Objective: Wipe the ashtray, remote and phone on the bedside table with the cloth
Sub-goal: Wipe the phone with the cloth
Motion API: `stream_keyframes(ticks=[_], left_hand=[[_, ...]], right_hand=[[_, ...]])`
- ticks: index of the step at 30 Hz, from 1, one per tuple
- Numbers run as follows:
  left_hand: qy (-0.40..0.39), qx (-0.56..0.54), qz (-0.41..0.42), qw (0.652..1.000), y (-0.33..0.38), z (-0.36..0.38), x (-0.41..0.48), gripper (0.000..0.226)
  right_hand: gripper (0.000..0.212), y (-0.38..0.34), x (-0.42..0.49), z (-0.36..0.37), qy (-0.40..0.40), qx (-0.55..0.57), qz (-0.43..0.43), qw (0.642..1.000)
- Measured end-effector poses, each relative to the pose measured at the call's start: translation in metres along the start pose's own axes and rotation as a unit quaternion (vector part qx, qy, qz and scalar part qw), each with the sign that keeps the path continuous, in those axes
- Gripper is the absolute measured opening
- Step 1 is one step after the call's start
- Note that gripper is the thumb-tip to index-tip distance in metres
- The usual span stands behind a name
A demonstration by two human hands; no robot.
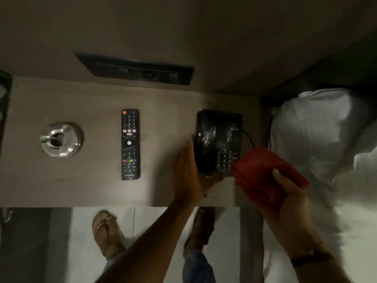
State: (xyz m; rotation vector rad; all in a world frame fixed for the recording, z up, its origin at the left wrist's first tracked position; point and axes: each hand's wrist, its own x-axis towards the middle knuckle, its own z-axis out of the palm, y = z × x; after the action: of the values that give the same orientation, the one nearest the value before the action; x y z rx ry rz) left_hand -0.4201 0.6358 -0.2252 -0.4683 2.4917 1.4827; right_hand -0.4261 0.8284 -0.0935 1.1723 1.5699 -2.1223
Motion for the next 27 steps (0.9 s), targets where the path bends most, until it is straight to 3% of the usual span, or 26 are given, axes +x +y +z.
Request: stream_keyframes(ticks=[7, 10, 12, 15, 18, 23, 25, 27], left_hand=[[0.152, 0.090, 0.045, 0.983, -0.013, 0.036, 0.005, 0.129], [0.178, 0.115, 0.071, 0.975, -0.021, 0.040, 0.005, 0.133], [0.177, 0.128, 0.063, 0.974, -0.023, 0.039, 0.005, 0.135], [0.171, 0.146, 0.063, 0.972, -0.024, 0.037, 0.003, 0.140], [0.164, 0.171, 0.054, 0.970, -0.024, 0.038, 0.003, 0.147], [0.175, 0.190, 0.068, 0.964, -0.027, 0.042, 0.004, 0.131], [0.174, 0.197, 0.069, 0.962, -0.028, 0.043, 0.005, 0.126], [0.173, 0.203, 0.067, 0.962, -0.028, 0.043, 0.004, 0.119]], right_hand=[[0.051, -0.006, 0.073, 0.024, -0.114, -0.089, -0.088, 0.985], [0.037, -0.003, 0.087, 0.061, -0.120, -0.130, -0.182, 0.967], [0.032, -0.003, 0.092, 0.086, -0.120, -0.191, -0.273, 0.935], [0.041, 0.000, 0.100, 0.107, -0.108, -0.299, -0.395, 0.862], [0.053, 0.005, 0.108, 0.118, -0.097, -0.451, -0.446, 0.767], [0.074, 0.023, 0.113, 0.117, -0.166, -0.721, -0.435, 0.512], [0.079, 0.027, 0.112, 0.114, -0.169, -0.743, -0.440, 0.475], [0.082, 0.030, 0.107, 0.107, -0.181, -0.732, -0.445, 0.483]])
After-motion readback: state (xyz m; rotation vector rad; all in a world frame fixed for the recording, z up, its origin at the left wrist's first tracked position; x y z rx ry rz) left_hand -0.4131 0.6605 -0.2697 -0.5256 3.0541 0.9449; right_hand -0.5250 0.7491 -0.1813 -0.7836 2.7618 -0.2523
